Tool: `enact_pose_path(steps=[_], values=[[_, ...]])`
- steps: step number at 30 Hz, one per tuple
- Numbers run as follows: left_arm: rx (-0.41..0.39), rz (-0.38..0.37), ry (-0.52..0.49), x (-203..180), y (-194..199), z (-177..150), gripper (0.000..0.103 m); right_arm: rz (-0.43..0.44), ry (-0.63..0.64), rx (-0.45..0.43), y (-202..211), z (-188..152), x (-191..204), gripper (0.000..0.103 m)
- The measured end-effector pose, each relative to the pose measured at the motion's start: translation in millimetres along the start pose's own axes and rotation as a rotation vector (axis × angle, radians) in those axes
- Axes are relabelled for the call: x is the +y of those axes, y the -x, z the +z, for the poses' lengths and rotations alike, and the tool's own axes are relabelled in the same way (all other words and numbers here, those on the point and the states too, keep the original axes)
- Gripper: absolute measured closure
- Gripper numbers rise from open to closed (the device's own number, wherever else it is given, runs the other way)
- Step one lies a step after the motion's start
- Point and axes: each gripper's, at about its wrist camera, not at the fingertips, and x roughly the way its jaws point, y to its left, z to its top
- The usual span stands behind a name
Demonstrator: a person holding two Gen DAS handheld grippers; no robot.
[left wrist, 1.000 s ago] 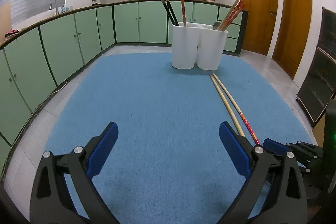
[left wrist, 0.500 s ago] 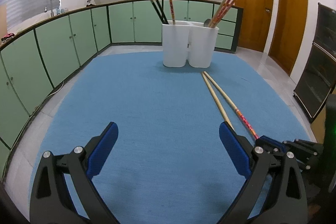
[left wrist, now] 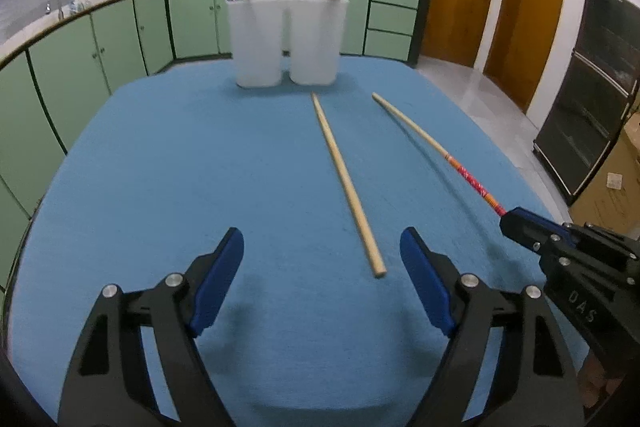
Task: Organize utensils
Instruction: 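Grasp a red-patterned chopstick with the right tool while the left tool grasps a plain wooden chopstick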
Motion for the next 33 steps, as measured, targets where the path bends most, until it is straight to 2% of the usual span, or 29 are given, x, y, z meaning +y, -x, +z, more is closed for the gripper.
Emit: enact_pose_path(steps=[3, 7, 17, 23, 25, 33], values=[[0.015, 0.003, -0.003, -6.5, -6.5, 0.2, 0.029, 0.006, -0.007, 0.000, 0.2, -0.6, -4.6, 0.097], [0.047, 0.004, 0.006, -11.3, -15.4, -1.6, 0.041, 0.015, -0.014, -0.004, 1.0, -0.5, -7.9, 0.097], [0.099, 0.022, -0.008, -23.3, -30.8, -2.8, 0.058, 0.031, -0.033, -0.013, 4.6, 0.5, -15.9, 0.097], [0.098, 0.042, -0.022, -30.2, -30.4, -2.3, 0.082, 0.034, -0.039, -0.017, 7.2, 0.7, -18.0, 0.097], [0.098, 0.040, -0.026, -31.1, -30.3, -2.5, 0.095, 0.034, -0.041, -0.018, 7.6, 1.0, -19.3, 0.097], [0.099, 0.040, -0.012, -25.1, -23.7, -1.0, 0.097, 0.022, -0.030, -0.032, 14.8, 4.2, -19.0, 0.097]])
